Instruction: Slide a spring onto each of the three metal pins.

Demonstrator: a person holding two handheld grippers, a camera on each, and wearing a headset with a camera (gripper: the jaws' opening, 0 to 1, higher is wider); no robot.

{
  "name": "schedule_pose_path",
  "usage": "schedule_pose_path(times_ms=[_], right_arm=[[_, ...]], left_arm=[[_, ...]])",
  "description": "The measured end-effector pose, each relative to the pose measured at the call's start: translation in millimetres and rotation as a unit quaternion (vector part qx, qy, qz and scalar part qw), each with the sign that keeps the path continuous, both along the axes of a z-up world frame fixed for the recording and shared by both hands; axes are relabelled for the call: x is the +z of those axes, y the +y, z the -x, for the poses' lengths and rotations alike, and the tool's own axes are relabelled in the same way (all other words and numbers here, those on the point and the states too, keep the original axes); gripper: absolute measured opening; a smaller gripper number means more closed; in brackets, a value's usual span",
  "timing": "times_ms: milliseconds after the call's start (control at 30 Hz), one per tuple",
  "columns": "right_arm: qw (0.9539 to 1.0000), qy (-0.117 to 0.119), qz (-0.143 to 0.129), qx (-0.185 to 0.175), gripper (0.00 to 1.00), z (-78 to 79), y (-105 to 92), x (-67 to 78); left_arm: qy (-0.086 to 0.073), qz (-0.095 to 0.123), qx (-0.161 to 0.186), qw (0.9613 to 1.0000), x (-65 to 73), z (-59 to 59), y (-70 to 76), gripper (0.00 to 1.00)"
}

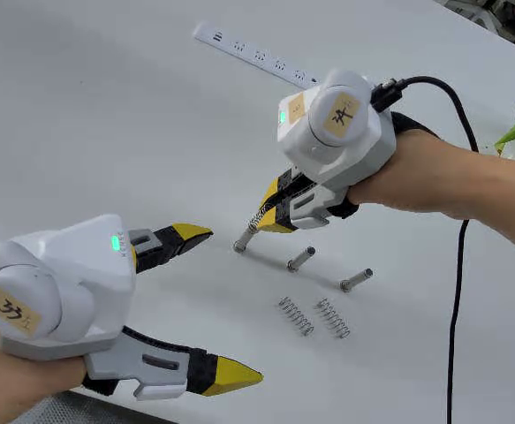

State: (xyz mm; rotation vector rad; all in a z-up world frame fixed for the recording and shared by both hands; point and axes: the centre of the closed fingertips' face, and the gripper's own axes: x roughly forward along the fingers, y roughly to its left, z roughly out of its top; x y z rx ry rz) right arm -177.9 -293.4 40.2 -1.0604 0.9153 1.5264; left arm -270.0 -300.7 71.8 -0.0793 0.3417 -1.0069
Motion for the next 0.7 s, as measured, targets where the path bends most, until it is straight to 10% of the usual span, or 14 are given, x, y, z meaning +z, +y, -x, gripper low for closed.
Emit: schedule_pose_path(times_ms=[700], right_arm=[[1.0000,0.007,0.005,0.001,0.07,-0.2,0.4,-10.5]], left_arm=[[0.004,0.003,0.000,1.0000,-2.6,-0.7,-0.6,0.91]])
